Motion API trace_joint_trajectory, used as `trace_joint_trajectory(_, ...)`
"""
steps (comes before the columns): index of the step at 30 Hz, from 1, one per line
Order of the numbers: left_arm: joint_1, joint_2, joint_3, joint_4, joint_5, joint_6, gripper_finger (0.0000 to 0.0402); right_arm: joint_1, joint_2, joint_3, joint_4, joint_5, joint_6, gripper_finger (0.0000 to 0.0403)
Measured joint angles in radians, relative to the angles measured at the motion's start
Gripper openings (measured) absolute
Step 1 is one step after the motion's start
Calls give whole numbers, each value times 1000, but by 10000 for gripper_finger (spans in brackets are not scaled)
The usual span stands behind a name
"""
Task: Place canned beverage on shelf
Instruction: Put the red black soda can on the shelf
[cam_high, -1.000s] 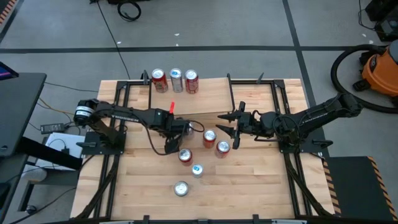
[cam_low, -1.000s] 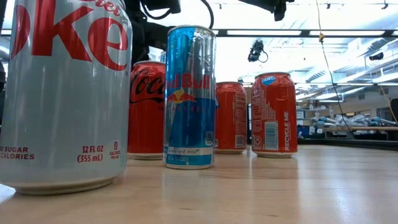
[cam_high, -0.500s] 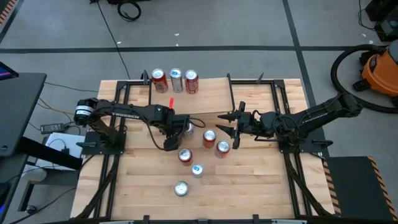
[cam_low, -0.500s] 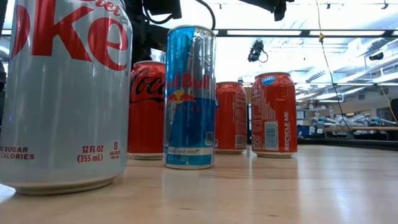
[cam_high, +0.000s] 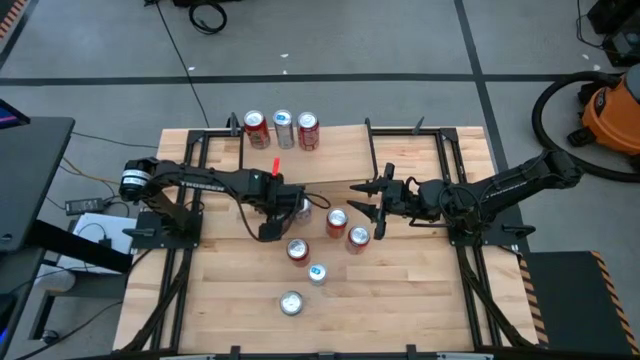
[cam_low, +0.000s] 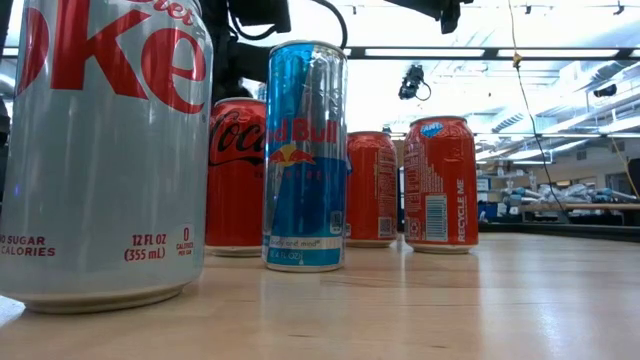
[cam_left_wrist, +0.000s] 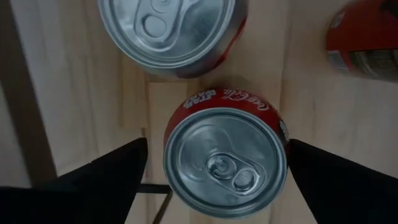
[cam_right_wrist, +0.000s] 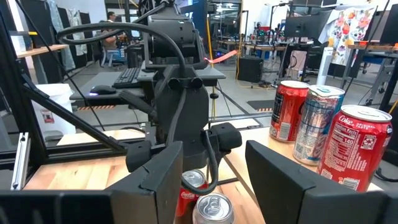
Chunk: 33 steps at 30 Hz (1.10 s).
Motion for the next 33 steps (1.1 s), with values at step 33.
trace_joint_trajectory(33, -57, -2, 3, -42, -36, 243, 300, -1, 0, 0, -1, -1, 0, 185)
